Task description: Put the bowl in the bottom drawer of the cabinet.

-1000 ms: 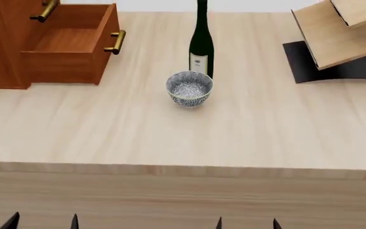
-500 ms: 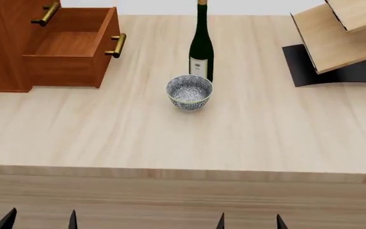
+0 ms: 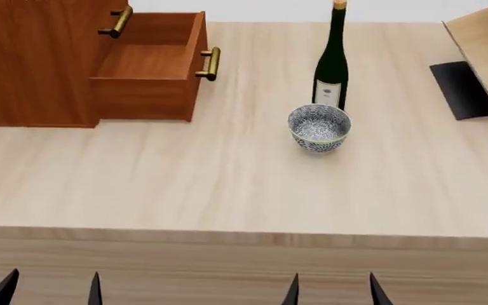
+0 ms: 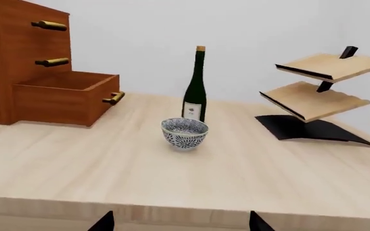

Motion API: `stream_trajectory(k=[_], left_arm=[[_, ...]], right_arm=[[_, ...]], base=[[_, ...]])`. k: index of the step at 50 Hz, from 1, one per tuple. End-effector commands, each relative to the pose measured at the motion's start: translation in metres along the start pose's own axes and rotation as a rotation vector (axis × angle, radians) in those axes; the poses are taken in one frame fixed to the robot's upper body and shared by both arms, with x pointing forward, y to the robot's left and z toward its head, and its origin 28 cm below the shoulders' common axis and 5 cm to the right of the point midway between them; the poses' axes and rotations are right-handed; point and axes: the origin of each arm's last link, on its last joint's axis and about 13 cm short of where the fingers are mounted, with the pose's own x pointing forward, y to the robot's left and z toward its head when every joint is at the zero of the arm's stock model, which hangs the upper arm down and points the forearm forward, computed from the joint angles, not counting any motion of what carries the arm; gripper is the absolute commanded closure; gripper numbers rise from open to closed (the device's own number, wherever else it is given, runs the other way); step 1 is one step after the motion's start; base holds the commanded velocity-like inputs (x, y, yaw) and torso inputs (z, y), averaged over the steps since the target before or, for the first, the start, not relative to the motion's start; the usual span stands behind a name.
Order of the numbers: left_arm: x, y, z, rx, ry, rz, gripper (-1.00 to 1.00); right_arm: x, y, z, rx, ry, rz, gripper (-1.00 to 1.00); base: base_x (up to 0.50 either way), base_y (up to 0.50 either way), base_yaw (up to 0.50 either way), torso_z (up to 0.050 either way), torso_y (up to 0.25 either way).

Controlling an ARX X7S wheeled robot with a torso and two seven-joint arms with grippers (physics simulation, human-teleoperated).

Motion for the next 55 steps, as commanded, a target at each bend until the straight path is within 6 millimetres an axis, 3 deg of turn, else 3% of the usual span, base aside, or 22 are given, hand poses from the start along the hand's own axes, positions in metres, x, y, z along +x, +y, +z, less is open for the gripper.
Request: stream_trajectory(k=[1, 14, 27, 55], left_arm=[[0.003, 0.000, 0.005, -0.003, -0.007, -0.005, -1.00], [0.010, 0.001, 0.017, 0.008, -0.002, -0.006, -1.00], [0.019, 0.003, 0.046, 0.034, -0.032, 0.016, -1.00], [0.017, 0.004, 0.050, 0.003, -0.037, 0.017, -1.00]], right_arm=[[0.002, 0.002, 0.008, 0.006, -0.021, 0.011, -1.00], [0.004, 0.005, 0.026, -0.018, -0.051, 0.011, -1.00], [0.010, 0.000, 0.052, -0.027, -0.097, 0.025, -1.00], [0.013, 0.000, 0.049, -0.023, -0.078, 0.023, -1.00]], base=[[0.07, 0.50, 0.00, 0.050, 0.000], [0.03, 0.19, 0.00, 0.050, 0.000], [0.08, 0.00, 0.00, 0.050, 0.001], [0.50, 0.06, 0.00, 0.050, 0.001]])
